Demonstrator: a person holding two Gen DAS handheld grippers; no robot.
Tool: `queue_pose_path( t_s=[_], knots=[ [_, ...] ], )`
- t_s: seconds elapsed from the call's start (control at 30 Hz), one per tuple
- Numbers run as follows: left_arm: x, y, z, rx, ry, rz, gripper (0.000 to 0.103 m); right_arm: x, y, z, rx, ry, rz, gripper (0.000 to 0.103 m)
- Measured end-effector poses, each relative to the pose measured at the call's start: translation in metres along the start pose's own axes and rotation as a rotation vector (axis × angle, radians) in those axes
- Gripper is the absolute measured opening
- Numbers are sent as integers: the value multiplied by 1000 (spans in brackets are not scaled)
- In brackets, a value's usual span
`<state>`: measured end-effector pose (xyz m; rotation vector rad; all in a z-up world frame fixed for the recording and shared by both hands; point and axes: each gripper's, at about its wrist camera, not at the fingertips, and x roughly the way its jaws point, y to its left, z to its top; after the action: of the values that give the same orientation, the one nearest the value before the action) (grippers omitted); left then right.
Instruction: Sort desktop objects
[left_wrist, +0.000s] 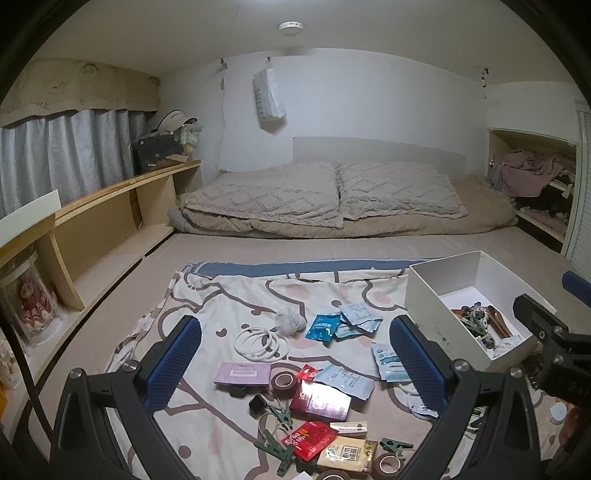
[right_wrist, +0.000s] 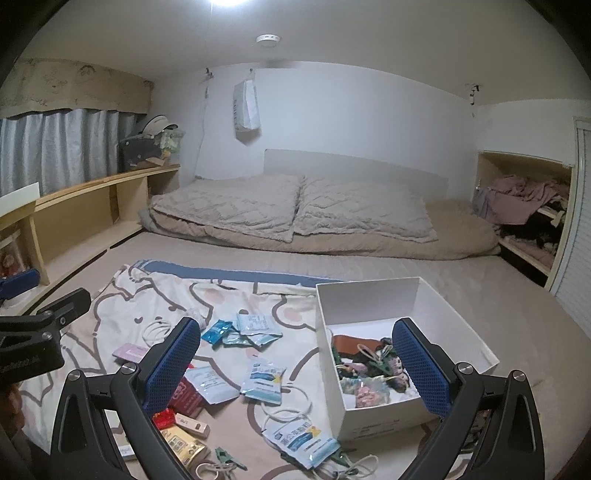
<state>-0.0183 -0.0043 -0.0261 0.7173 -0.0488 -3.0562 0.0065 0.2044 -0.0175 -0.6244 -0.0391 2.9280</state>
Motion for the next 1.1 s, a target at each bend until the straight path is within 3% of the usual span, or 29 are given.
queue_pose_path(
  t_s=[0.5,1.1],
  knots=[
    [9,12,-17,-30,-2,-40,103,23,16,-23,-55,41,72,103],
    [24,22,-56,-33,85,-18,103,43,40,-68,-87,141,175,103]
  ],
)
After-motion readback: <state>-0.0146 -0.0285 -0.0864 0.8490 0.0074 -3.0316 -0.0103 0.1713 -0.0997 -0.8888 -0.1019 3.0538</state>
